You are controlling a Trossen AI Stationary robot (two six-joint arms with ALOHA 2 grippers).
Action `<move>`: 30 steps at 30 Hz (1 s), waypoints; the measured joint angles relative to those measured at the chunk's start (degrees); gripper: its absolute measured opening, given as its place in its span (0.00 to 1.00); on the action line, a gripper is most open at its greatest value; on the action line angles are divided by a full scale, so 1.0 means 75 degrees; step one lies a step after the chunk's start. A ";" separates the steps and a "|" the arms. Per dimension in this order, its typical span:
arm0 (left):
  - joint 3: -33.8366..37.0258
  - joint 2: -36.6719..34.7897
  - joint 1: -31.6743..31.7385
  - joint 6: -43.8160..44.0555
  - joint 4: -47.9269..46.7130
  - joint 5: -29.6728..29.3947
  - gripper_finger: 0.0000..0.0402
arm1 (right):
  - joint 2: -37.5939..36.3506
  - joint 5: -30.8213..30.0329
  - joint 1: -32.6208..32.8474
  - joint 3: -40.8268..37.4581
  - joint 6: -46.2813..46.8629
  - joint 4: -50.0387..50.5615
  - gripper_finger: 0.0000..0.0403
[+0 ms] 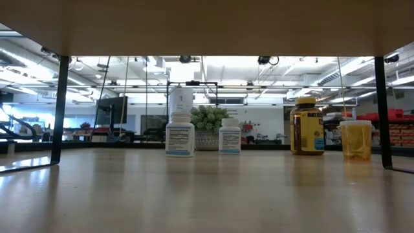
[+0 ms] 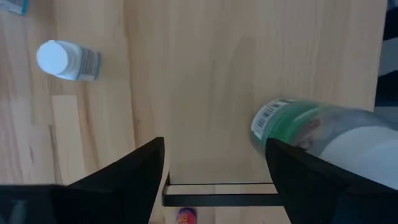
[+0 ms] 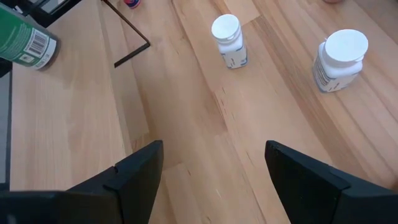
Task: Pick and place medicine bottles onto shelf by color
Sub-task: Put the green pill bottle on the shelf
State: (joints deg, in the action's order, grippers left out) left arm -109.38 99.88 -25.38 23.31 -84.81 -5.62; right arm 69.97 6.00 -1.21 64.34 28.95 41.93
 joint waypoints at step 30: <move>-0.0003 -0.0015 -0.0424 0.0458 0.0619 0.0666 0.71 | 0.0000 -0.0072 0.0003 0.0000 -0.0202 -0.0003 0.72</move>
State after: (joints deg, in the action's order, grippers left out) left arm -109.40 99.77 -28.56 26.75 -80.17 -0.62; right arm 69.97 5.46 -1.19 64.34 27.43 41.91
